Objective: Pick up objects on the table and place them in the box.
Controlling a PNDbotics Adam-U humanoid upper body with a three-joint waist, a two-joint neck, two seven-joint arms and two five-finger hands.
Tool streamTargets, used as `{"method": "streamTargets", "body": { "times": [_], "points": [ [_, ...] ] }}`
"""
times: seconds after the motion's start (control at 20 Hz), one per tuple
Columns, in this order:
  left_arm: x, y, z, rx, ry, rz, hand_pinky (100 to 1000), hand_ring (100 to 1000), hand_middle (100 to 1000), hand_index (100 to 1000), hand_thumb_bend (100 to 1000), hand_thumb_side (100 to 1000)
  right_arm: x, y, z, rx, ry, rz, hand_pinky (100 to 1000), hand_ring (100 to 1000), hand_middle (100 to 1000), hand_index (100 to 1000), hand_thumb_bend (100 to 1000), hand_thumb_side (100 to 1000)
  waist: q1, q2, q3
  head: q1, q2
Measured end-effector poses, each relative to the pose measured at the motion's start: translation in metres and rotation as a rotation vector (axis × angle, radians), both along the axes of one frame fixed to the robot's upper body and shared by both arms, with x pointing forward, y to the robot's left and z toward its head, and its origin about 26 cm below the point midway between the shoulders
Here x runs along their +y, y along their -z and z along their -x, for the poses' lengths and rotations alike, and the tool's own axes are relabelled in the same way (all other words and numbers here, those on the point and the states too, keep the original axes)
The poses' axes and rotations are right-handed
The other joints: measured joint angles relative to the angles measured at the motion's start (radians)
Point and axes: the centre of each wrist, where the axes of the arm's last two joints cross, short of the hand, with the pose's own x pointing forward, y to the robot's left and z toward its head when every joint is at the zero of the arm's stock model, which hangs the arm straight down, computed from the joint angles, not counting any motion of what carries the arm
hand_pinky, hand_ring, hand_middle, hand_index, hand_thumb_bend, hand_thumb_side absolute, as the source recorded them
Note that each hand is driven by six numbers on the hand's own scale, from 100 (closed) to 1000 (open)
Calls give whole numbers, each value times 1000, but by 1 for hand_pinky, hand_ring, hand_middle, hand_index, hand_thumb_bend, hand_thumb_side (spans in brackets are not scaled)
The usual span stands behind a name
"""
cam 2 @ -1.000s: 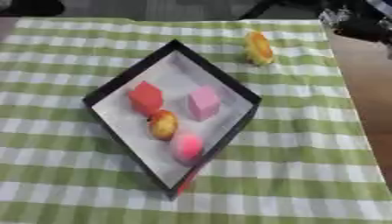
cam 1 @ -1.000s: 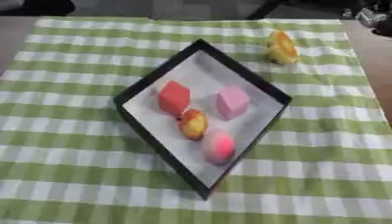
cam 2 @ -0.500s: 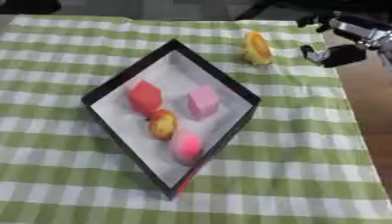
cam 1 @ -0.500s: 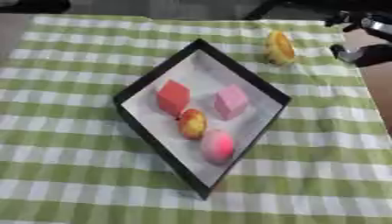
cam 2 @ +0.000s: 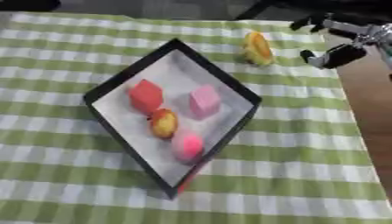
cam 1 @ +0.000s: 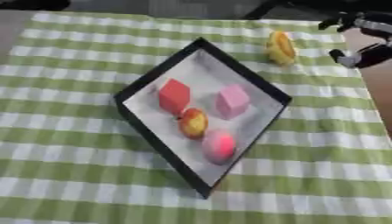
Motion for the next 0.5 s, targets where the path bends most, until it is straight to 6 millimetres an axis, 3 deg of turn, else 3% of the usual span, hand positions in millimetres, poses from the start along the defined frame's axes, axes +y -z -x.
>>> {"method": "streamTargets", "body": {
  "times": [0.45,0.5],
  "points": [
    [-2,-1,-1,3,9,-7,747,741,740,794,369,676,14,0,-10,-11,7,-25,908,1000,875,973,100,134,-7,0,10,-17,0],
    [-2,-1,-1,3,9,-7,746,740,738,793,370,676,15,1,-10,-10,7,-24,919,1000,888,989,100,293,-7,0,10,-18,0]
  ]
}}
